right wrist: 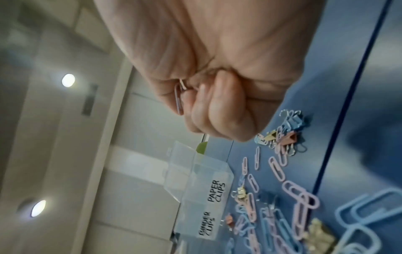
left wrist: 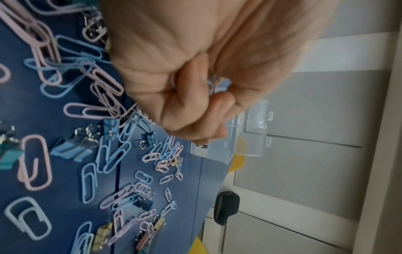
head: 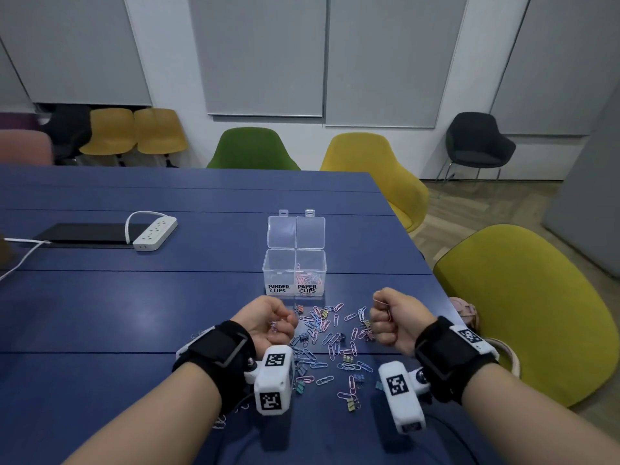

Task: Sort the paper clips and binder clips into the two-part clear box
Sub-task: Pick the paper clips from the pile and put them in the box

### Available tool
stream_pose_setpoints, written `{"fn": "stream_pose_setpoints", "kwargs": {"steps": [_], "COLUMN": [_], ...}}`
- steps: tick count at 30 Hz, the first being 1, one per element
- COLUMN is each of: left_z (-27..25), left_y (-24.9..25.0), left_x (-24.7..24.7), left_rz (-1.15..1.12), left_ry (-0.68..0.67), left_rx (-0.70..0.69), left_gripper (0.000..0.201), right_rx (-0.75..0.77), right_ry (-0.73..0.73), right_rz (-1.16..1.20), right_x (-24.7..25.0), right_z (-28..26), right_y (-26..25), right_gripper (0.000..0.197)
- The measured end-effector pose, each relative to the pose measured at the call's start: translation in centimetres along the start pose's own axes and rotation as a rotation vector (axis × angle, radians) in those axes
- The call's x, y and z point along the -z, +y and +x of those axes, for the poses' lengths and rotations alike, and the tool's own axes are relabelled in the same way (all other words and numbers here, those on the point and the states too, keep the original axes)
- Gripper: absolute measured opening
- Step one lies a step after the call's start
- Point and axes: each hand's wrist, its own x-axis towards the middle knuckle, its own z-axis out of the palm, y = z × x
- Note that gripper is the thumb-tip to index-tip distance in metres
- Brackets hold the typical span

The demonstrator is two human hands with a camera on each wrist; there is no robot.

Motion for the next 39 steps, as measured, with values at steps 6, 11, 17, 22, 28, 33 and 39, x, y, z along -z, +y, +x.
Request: {"fn": "stream_pose_setpoints", "kwargs": {"steps": [6,11,17,22,28,33,39], "left_z": [-0.5,-0.5,1.2,4.1,8.1,7.7,6.2], "left_y": [1.1,2.4,7.1,9.9,9.3,9.1,8.5], "left_x": [0.9,0.4,-2.9,-6.7,-7.2,-5.8,-3.5], "left_rz": [0.026,0.070,0.589,0.554,0.275,0.253,0.293], "left_ry": [-0.011,0.008,0.117,0.169,0.197,0.163,0.274], "left_rx": [0.060,-0.013,-0.073,-0.316,-0.534,-0.566,-0.752], "left_gripper": [0.016,0.018,0.026,0.041,0.053,0.060,0.046], "right_rx": [-0.039,-0.138,0.125,0.334,0.608,0.689,0.639], "right_ry": [-0.034,-0.035,-0.036,0.053,0.297,0.247,0.082], "right_rz": [0.145,-0.305,-1.314,-1.137,-0.891,-0.692,-0.690], "right_x": [-0.2,-1.4,-3.7,-5.0,-7.5,-9.7,-10.9], "right_z": [-0.3,0.5,2.9,6.0,11.1,13.5,13.9], "right_y": [-0.7,-0.8,-4.2,-8.0,-8.2,-7.3,-6.3], "right_gripper": [0.024,0.028,0.041,0.045,0.026,0.031,0.029]}}
